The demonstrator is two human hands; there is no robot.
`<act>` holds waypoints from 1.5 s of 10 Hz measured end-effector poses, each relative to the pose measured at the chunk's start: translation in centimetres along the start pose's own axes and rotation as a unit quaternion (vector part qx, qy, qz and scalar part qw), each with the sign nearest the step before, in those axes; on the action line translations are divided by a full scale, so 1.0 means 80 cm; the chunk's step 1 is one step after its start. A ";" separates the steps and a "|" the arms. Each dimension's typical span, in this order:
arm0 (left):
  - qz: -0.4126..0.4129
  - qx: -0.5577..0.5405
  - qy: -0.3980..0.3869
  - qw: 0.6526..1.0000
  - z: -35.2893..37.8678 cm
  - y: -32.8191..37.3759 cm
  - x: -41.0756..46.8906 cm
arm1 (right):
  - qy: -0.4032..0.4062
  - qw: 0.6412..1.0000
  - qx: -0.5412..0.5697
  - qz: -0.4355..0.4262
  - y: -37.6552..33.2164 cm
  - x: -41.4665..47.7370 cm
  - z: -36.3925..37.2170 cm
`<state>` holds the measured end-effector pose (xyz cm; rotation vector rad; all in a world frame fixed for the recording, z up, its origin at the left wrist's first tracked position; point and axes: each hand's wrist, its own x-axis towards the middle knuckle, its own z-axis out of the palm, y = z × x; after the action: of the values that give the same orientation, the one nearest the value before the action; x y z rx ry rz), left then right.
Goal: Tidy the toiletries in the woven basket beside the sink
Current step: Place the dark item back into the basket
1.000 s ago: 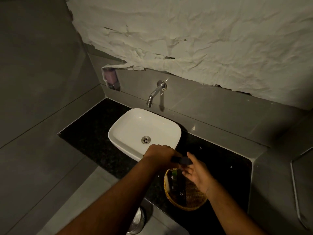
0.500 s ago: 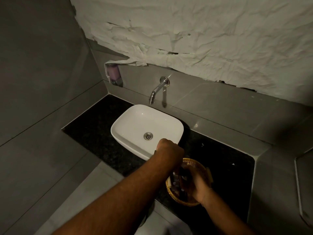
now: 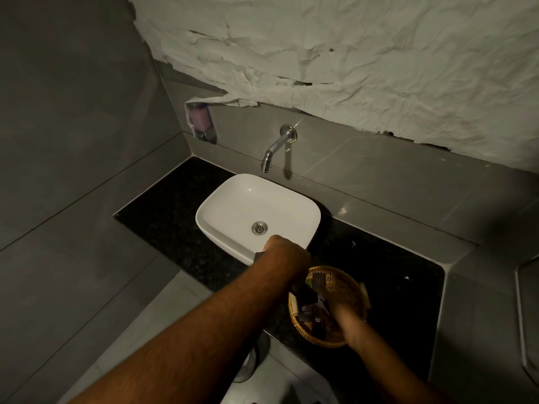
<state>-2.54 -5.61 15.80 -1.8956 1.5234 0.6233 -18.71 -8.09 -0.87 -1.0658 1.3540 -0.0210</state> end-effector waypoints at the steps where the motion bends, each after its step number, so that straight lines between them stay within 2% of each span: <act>1: -0.008 -0.075 -0.008 0.997 0.031 -0.023 -0.002 | 0.057 0.998 0.020 0.010 0.004 -0.001 -0.010; 2: -0.009 -0.126 -0.001 0.992 0.067 -0.049 -0.009 | 0.109 0.994 0.008 0.007 0.013 0.018 -0.028; 3: -0.005 -0.215 0.020 0.976 0.116 -0.076 -0.006 | 0.121 0.991 0.049 -0.040 0.011 0.026 -0.036; 4: -0.038 -0.298 0.072 0.951 0.165 -0.099 -0.014 | 0.141 0.986 0.060 -0.061 0.009 0.030 -0.033; 5: -0.082 -0.393 0.086 0.912 0.215 -0.112 -0.018 | 0.159 0.986 0.037 -0.041 0.009 0.030 -0.015; 6: -0.075 -0.494 0.107 0.860 0.247 -0.114 -0.027 | 0.156 0.987 -0.009 -0.026 0.003 0.026 0.003; 7: -0.112 -0.555 0.152 0.810 0.275 -0.115 -0.034 | 0.087 0.995 -0.038 0.005 -0.003 0.025 0.018; 8: -0.192 -0.606 0.166 0.754 0.318 -0.114 -0.040 | 0.075 0.996 -0.037 0.010 -0.005 0.017 0.030; 9: -0.268 -0.666 0.139 0.683 0.374 -0.112 -0.040 | 0.063 0.998 -0.019 -0.001 -0.003 0.004 0.045; 10: -0.321 -0.704 0.121 0.622 0.420 -0.104 -0.031 | 0.050 0.998 -0.002 0.028 0.020 -0.005 0.057; 11: -0.359 -0.732 0.114 0.568 0.461 -0.096 -0.006 | 0.043 0.998 -0.044 0.014 0.060 -0.009 0.057; 12: -0.376 -0.741 0.099 0.548 0.498 -0.097 0.033 | 0.021 0.997 -0.080 -0.003 0.092 -0.025 0.052; 13: -0.394 -0.755 0.079 0.518 0.535 -0.101 0.087 | 0.019 0.995 -0.093 0.018 0.130 -0.026 0.051; 15: -0.395 -0.788 -0.040 0.471 0.606 -0.090 0.135 | 0.011 0.993 -0.112 0.043 0.182 -0.031 0.080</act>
<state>7.82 22.85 -24.23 -3.1573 -0.8304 1.8588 -22.38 5.27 -8.98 -1.1966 1.4444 0.1873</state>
